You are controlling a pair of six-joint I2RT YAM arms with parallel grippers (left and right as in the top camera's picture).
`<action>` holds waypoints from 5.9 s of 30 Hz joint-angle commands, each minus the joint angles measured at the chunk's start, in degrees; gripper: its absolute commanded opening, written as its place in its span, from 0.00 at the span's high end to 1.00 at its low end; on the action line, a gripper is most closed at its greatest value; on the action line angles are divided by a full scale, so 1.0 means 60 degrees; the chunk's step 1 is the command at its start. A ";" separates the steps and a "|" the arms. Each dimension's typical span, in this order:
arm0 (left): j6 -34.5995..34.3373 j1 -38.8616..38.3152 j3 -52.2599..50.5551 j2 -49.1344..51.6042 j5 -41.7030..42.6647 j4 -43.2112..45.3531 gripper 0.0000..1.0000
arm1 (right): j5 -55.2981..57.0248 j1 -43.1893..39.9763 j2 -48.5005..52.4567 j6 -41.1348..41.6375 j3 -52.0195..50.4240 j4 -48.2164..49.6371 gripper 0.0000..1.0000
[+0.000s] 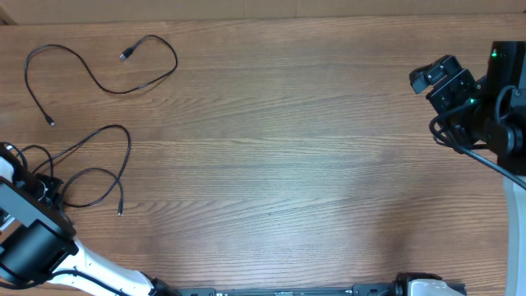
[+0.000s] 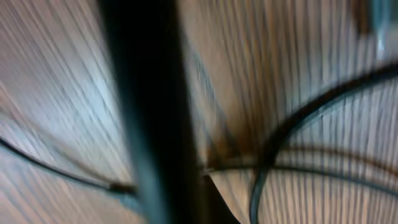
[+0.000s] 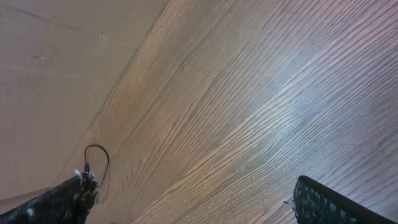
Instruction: Untangle cables
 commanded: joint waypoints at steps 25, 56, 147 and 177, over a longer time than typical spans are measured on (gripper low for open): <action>0.0707 -0.0011 -0.0739 0.0051 0.0619 0.2907 0.96 | 0.0095 -0.0025 -0.0040 -0.0051 0.0033 0.0044 0.00; 0.1781 -0.1745 0.4062 0.1654 0.3177 0.1071 0.95 | 0.0095 -0.0025 -0.0040 -0.0051 0.0033 0.0044 0.00; 0.0310 -0.4750 -0.2659 -0.2116 0.0361 0.1636 0.22 | 0.0095 -0.0025 -0.0040 -0.0051 0.0033 0.0044 0.00; -0.1151 -0.4739 -0.2845 -0.2102 -0.3224 0.0812 0.96 | 0.0095 -0.0025 -0.0040 -0.0051 0.0033 0.0044 0.00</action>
